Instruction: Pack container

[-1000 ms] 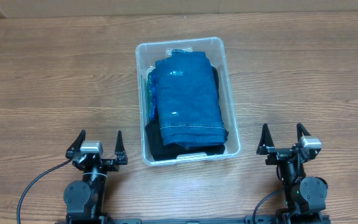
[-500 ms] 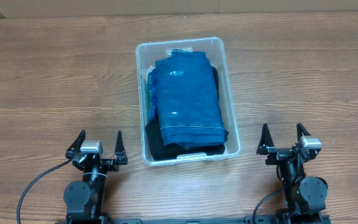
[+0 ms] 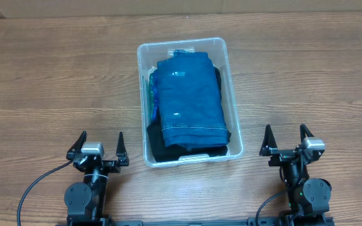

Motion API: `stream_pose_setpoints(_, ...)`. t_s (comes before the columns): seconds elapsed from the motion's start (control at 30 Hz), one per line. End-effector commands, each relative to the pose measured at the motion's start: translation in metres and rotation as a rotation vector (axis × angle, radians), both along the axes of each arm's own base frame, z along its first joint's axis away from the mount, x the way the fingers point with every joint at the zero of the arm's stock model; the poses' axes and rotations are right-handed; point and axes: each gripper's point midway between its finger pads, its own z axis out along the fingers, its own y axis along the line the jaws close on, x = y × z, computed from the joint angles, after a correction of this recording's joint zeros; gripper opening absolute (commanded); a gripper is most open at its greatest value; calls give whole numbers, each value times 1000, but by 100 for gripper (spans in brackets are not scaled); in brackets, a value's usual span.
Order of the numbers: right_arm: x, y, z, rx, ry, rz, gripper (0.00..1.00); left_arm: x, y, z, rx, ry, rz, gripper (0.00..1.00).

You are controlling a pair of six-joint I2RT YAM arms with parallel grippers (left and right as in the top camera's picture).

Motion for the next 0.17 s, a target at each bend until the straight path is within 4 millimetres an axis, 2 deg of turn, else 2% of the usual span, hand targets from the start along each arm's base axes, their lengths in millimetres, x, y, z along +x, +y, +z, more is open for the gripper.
stream_pose_setpoints(0.0, 0, -1, -2, 1, -3, -5, 100, 0, -2, 1, 25, -10, -15, 100)
stream_pose_setpoints(0.13, 0, -1, -2, 1, -3, -5, 100, 0, -2, 1, 25, -9, -15, 100)
